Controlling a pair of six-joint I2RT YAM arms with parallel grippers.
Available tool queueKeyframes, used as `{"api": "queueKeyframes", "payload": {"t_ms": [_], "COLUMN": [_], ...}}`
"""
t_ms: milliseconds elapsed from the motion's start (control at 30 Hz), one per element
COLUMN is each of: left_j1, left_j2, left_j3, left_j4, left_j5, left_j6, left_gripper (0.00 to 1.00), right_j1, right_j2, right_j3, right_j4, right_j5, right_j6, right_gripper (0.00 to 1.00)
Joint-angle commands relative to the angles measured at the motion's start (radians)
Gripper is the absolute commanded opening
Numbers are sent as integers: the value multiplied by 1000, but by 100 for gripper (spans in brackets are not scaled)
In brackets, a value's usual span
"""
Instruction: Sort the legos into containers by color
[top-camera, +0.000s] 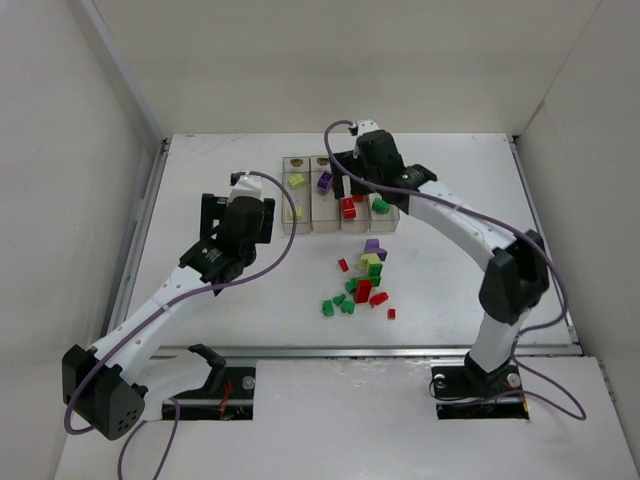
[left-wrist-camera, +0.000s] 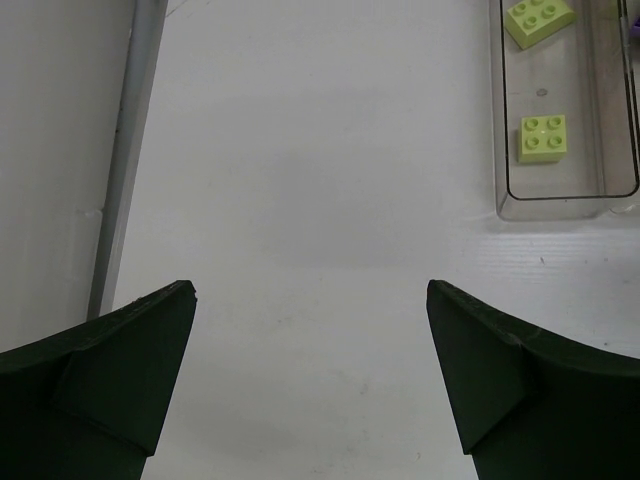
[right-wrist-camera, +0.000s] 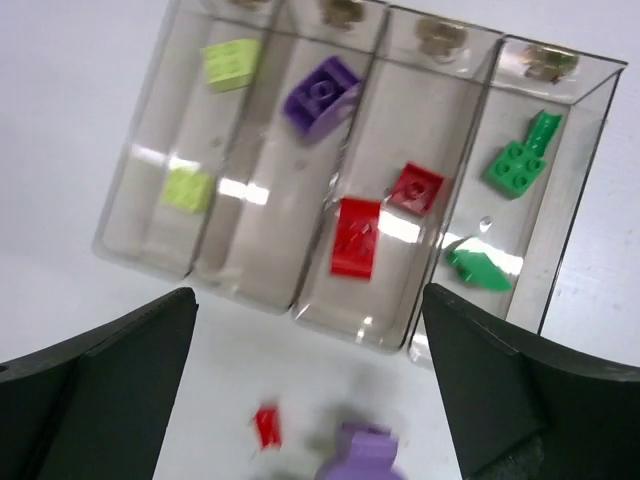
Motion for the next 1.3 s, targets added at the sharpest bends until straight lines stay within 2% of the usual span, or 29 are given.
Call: {"api": "queueKeyframes", "payload": {"t_ms": [0, 167, 300, 400, 533, 567, 667, 867, 967, 1033, 1100, 1267], "left_j1": [-3, -3, -3, -3, -3, -3, 6, 81, 134, 173, 233, 340], "left_j2": [-18, -28, -28, -28, -37, -37, -61, -115, -139, -140, -149, -149], "left_j3": [5, -16, -16, -27, -38, -21, -30, -41, -41, -41, -41, -84], "left_j4": [17, 26, 26, 26, 47, 35, 49, 61, 26, 4, -9, -9], "left_j5": [15, 77, 181, 219, 191, 191, 191, 191, 212, 251, 280, 366], "left_j6": [-8, 23, 53, 77, 63, 40, 40, 54, 20, 2, -17, -40], "left_gripper": [100, 100, 100, 100, 100, 100, 100, 100, 100, 100, 100, 100], "right_j1": [50, 50, 50, 124, 227, 253, 265, 255, 254, 245, 245, 221], "right_j2": [-169, -315, -335, -344, -295, -280, -194, 46, 70, 79, 61, 61], "right_j3": [-100, -350, -431, -431, -349, -323, -235, -88, -89, -112, -155, -198], "right_j4": [-31, -111, -101, -91, -156, -172, -200, -288, -300, -286, -266, -231], "right_j5": [25, -7, -7, 11, 22, 22, 8, 22, 31, 42, 42, -19], "right_j6": [-36, 72, 114, 76, 13, -4, -65, -121, -76, -36, -6, 8], "right_gripper": [100, 100, 100, 100, 84, 75, 58, 58, 58, 64, 64, 65]}}
